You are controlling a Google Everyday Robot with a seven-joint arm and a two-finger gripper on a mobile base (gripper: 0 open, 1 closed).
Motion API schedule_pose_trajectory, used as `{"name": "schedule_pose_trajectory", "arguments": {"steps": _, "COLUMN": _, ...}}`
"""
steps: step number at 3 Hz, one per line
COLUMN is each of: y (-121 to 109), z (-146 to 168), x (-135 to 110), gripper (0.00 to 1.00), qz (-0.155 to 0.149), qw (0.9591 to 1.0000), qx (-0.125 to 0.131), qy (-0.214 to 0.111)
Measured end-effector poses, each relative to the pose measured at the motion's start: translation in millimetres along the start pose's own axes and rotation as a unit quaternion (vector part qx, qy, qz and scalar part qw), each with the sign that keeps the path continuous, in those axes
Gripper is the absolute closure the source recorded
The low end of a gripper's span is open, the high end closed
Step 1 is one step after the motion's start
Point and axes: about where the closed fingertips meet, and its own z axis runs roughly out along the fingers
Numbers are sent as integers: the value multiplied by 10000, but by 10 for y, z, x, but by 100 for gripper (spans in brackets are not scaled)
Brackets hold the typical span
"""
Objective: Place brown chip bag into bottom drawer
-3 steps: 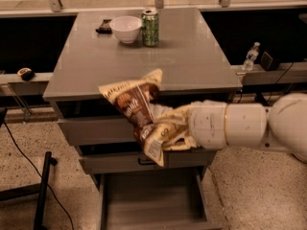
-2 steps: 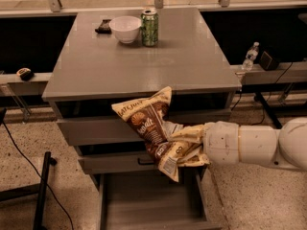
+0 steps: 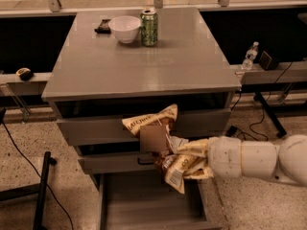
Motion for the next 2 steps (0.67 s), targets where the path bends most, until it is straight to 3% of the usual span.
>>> {"name": "schedule_pose_trajectory", "arguments": {"steps": 1, "y": 887, "z": -59, "x": 461, "gripper": 100, "qz": 599, "qw": 9978, "qx": -231, "qy": 147}}
{"name": "schedule_pose_trajectory", "arguments": {"steps": 2, "y": 1444, "z": -77, "x": 740, "gripper": 100, "qz": 983, "qw": 9944, "qx": -318, "qy": 203}}
